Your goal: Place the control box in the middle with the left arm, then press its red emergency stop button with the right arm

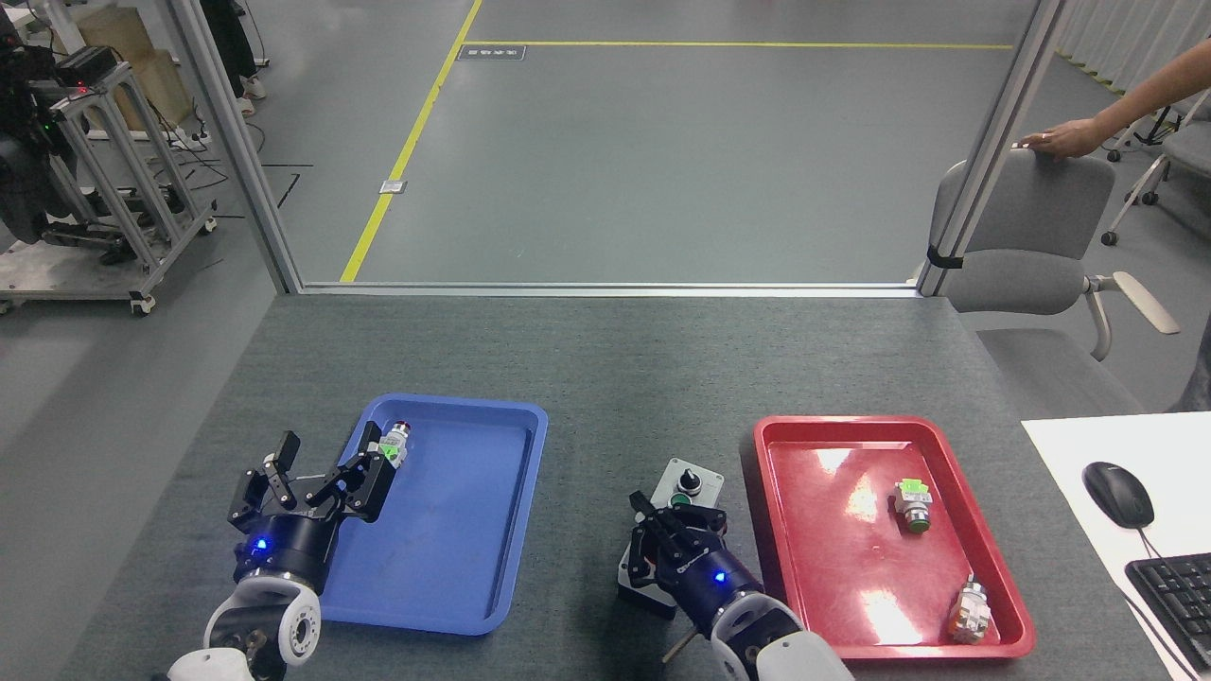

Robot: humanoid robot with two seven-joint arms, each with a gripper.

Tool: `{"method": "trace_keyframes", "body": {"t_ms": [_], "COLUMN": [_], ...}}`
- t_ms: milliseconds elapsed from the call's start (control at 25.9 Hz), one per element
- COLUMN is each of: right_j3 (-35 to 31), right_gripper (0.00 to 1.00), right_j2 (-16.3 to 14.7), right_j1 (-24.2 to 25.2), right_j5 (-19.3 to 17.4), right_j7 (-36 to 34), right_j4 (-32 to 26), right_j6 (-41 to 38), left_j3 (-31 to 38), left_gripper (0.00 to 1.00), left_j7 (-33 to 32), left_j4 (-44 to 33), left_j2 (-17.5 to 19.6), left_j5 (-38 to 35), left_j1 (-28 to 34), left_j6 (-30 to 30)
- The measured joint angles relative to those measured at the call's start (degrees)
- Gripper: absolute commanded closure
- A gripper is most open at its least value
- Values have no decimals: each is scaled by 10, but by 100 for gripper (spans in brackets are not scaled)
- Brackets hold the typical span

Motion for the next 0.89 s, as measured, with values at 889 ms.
{"method": "trace_keyframes", "body": {"t_ms": [889], "right_j3": [-234], "right_gripper": [0], "right_j2": [-24], "right_j1": [169], "right_j5": [-100], "right_j7": [29], "right_j4": [-288], "right_j6": [62], "left_j3": [-1], "left_gripper": [1], "left_j7": [-5], "left_j4": [-7], "left_j2": [0], "left_j5": [-2], "left_j1": [35], "left_j6": [-9]}}
